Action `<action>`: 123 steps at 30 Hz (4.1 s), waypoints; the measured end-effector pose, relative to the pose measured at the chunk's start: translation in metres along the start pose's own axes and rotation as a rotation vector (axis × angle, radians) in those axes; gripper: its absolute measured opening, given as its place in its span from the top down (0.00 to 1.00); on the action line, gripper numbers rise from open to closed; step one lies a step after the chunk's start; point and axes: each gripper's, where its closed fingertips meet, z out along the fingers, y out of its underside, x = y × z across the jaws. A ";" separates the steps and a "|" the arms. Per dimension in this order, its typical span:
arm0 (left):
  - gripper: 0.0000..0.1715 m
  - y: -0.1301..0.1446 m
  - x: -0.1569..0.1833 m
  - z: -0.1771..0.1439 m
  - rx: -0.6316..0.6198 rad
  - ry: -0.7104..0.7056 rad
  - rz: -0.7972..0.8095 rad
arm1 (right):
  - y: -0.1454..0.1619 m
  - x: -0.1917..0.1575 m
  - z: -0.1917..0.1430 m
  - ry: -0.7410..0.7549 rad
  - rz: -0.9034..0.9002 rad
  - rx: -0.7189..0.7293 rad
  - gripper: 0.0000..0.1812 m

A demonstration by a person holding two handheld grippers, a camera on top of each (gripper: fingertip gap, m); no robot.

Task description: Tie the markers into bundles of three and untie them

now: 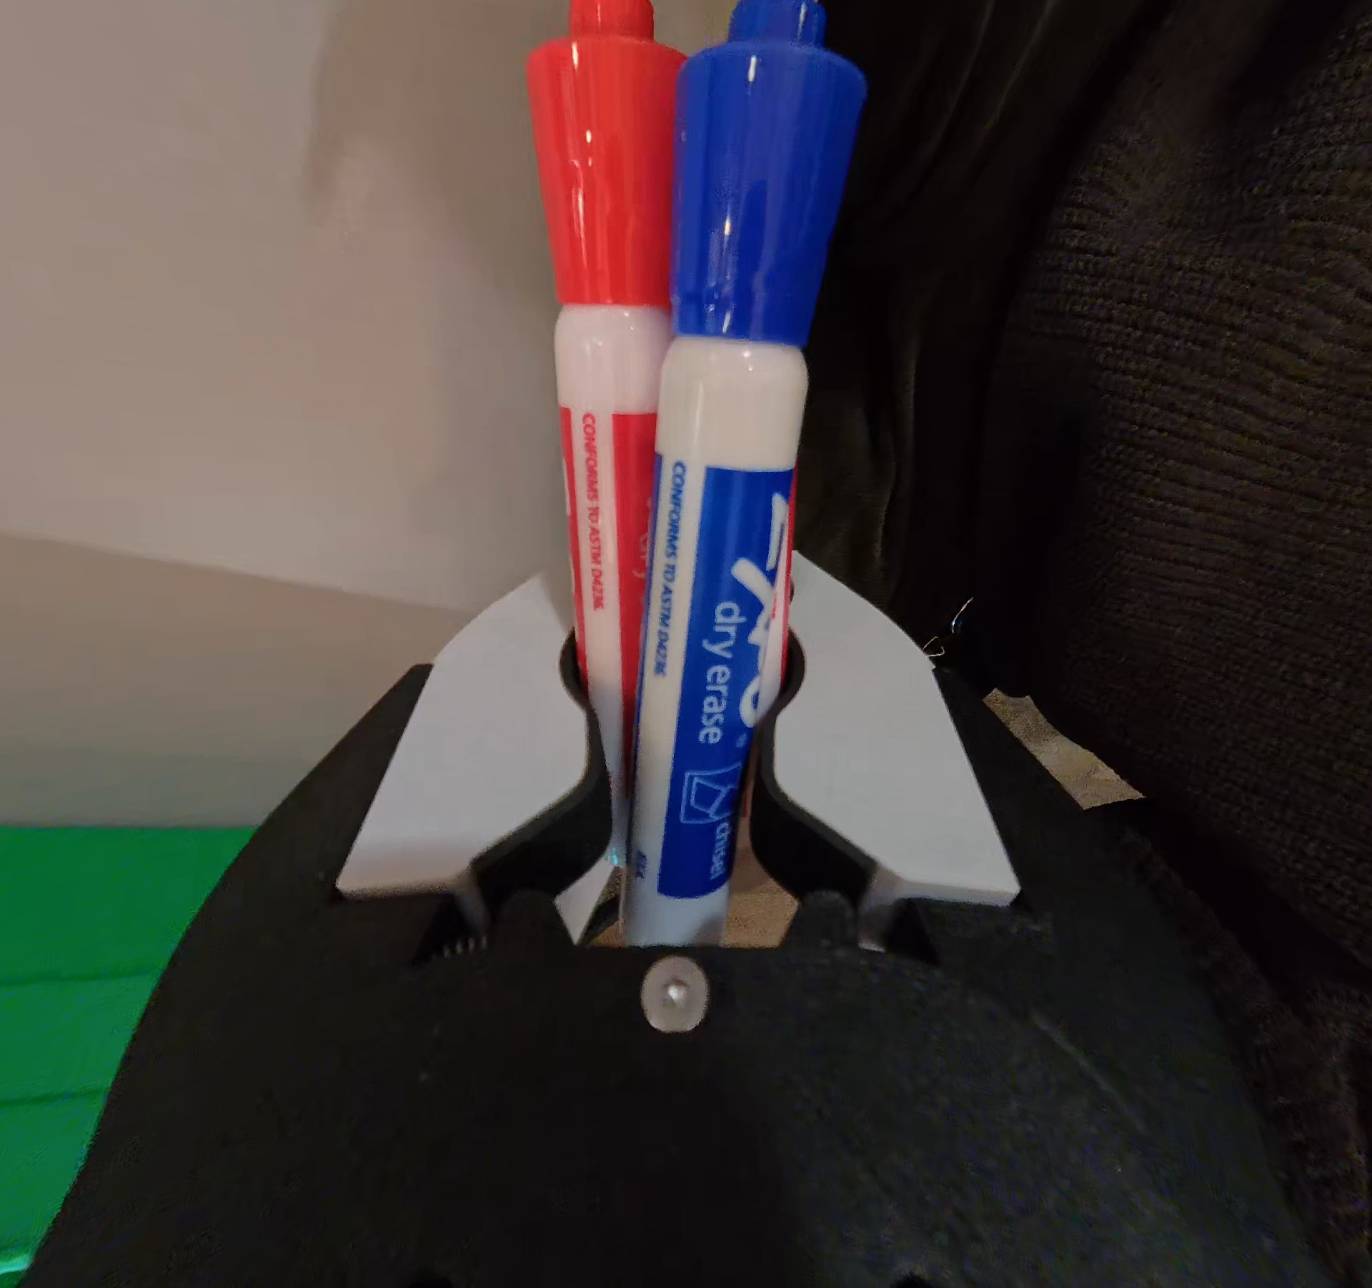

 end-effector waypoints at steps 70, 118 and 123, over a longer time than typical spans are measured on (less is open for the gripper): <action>0.74 0.019 -0.003 0.000 -0.005 0.018 -0.092 | 0.009 0.001 0.020 -0.062 0.396 -0.015 0.77; 0.74 0.022 -0.006 0.002 -0.010 0.034 -0.106 | 0.030 -0.006 -0.001 -0.094 0.719 -0.107 0.98; 0.74 0.022 -0.006 0.003 -0.012 0.034 -0.105 | 0.014 0.036 -0.018 0.204 0.631 -0.006 0.98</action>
